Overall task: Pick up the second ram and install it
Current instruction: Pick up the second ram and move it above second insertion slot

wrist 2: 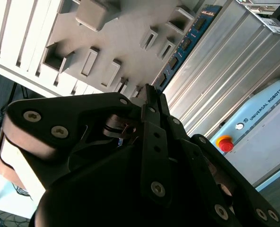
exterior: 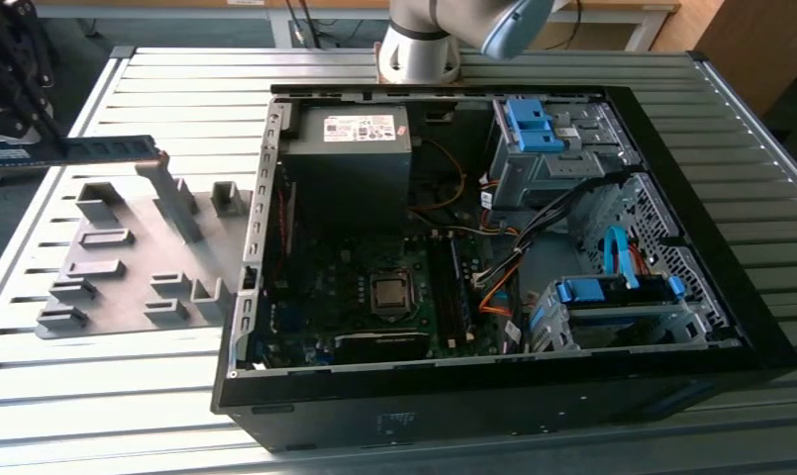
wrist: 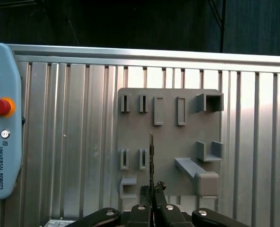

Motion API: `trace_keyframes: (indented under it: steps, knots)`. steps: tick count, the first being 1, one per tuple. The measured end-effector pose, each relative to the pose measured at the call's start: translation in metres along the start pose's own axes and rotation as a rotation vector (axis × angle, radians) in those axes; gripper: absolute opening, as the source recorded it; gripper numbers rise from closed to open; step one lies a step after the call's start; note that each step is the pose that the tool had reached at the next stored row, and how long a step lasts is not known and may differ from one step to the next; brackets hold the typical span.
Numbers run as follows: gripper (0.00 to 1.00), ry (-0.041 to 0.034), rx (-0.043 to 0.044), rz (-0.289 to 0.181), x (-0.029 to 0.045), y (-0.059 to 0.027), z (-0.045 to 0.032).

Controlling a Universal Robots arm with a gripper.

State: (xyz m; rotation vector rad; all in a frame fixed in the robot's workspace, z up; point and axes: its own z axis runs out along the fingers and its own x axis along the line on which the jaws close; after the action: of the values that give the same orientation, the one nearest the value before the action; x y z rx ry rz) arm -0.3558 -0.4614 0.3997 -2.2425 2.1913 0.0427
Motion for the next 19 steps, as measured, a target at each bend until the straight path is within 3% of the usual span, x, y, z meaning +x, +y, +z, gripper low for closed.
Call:
trace_keyframes:
  steps: [19]
  knots:
    - [0.14, 0.0, -0.0001, 0.0, 0.0002, -0.0088, -0.0001]
